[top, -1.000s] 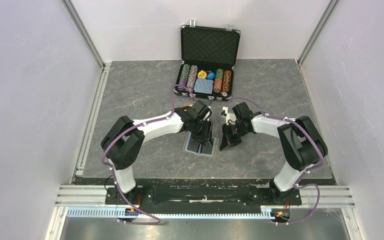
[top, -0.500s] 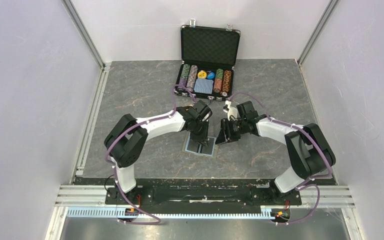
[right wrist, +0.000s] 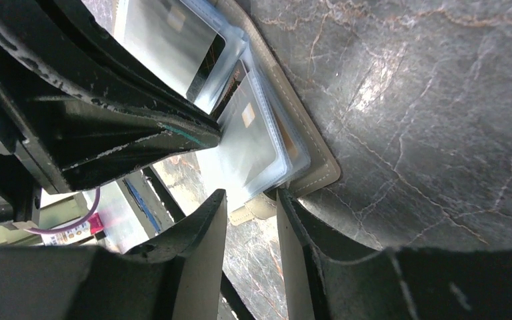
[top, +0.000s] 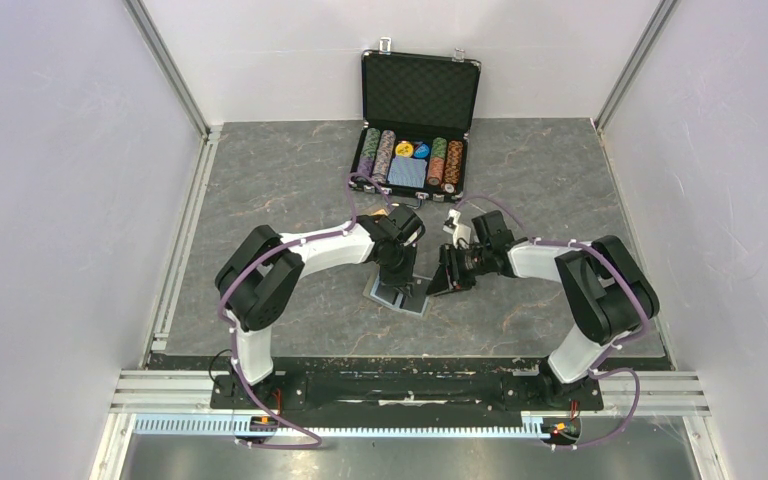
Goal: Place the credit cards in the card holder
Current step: Insert the credit card into the card holder.
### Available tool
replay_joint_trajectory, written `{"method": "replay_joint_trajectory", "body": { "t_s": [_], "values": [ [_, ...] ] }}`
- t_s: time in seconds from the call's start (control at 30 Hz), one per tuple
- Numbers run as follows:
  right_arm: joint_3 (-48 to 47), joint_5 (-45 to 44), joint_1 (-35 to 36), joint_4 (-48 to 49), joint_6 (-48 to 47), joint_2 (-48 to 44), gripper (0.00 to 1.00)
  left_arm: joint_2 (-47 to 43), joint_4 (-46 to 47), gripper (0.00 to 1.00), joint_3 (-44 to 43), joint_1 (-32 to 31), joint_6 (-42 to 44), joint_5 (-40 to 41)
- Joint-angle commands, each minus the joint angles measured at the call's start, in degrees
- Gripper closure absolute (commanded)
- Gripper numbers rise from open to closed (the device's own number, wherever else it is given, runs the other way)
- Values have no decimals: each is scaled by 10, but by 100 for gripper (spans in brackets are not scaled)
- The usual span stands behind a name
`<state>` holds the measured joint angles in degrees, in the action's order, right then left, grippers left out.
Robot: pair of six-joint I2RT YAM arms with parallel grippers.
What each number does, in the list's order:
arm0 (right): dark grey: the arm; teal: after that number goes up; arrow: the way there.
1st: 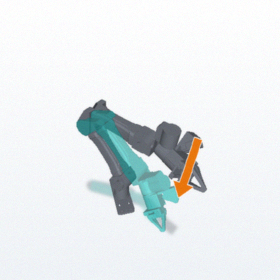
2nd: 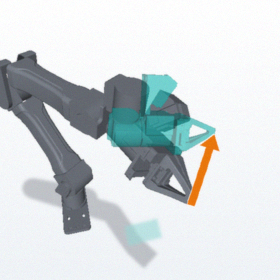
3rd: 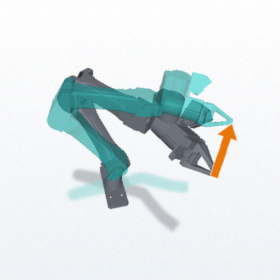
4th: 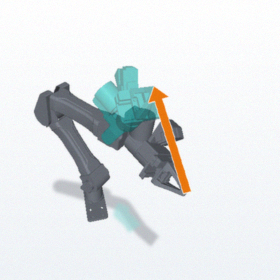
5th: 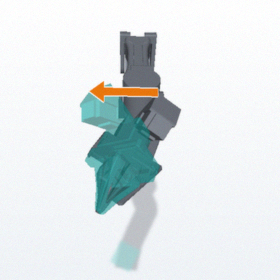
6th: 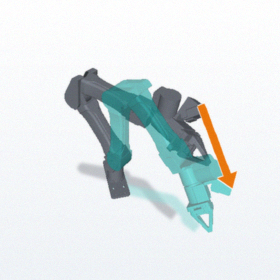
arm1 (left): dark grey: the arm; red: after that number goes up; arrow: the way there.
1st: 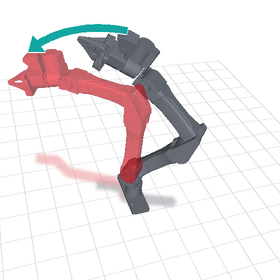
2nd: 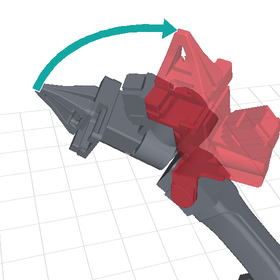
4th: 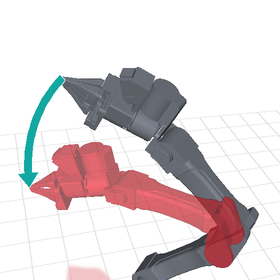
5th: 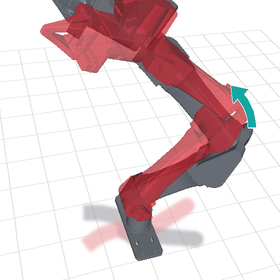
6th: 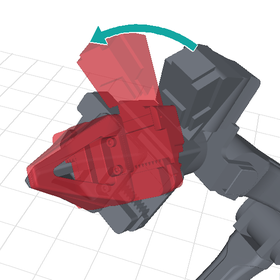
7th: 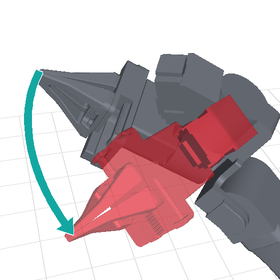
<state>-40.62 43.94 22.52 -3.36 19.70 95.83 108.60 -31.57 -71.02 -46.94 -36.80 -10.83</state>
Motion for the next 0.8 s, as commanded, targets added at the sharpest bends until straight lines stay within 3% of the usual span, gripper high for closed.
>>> {"method": "replay_joint_trajectory", "body": {
  "t_s": [0.0, 0.43, 0.77],
  "values": [
    [18, 30, 1, 8, -16, 4, 64, 17, -7, 90, -3, 2, 5, 8],
    [19, 152, 1, -7, -48, 18, 71, 28, -31, 92, -11, 2, 4, 33],
    [7, 155, 27, -38, -74, 44, 72, 32, -31, 93, -14, 2, 1, 27]
  ]
}}
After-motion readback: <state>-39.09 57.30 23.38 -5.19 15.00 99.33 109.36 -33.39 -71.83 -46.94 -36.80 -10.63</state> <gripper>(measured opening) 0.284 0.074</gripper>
